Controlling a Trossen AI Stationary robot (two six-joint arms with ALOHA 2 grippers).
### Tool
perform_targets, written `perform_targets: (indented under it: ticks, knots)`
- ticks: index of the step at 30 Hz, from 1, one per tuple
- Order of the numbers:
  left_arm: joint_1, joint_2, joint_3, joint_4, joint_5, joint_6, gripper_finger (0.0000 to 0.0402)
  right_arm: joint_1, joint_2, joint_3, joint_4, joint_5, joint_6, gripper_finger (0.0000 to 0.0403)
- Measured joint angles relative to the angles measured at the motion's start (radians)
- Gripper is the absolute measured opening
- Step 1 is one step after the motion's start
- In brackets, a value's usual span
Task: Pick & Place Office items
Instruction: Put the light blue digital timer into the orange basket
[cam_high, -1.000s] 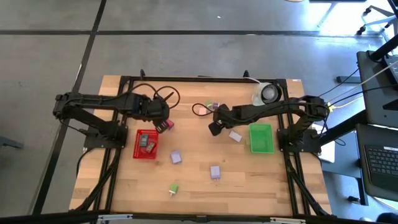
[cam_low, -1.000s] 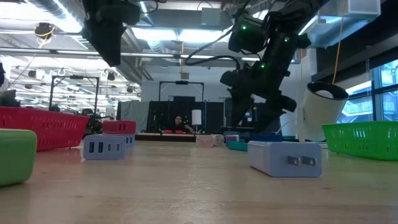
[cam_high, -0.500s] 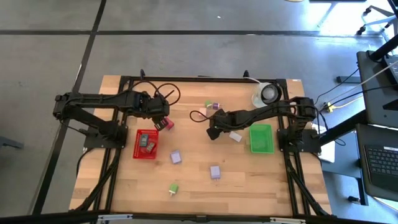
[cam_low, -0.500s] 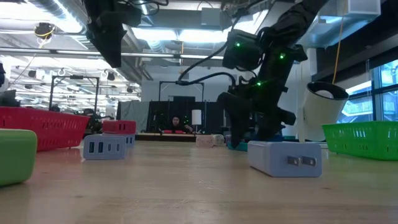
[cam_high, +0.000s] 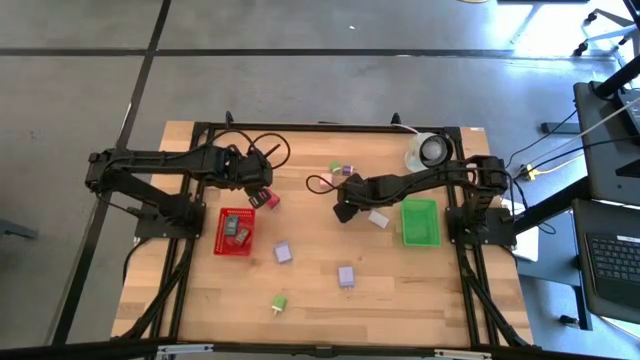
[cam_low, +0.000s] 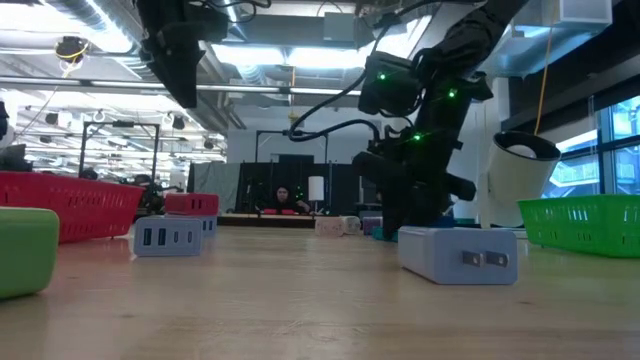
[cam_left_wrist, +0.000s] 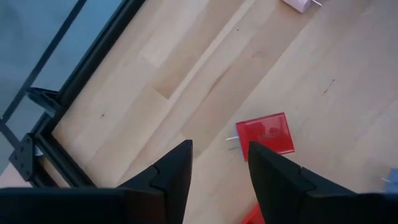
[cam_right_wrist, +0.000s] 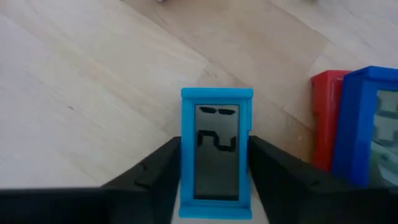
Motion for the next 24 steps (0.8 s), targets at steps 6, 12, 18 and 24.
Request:
perform_targets:
  ticks: [6,12,18,24]
  knots:
    - [0.0,0.0,0.0,0.01,-0.001,0.0,0.0148,0.0,-0.008,0.0,0.022,-0.022,-0.002,0.0142]
    - [0.0,0.0,0.0,0.086,-0.017,-0.002,0.0148,-0.002,-0.106,-0.005,0.014,-0.046,-0.017,0.0149]
    - [0.0,0.0,0.0,0.253,-0.028,-0.002,0.0148,-0.006,-0.266,-0.003,0.06,0.039,-0.116,0.0143]
    - [0.0,0.0,0.0,0.479,-0.058,-0.012,0.0148,-0.007,-0.414,-0.003,0.185,0.126,-0.292,0.0147]
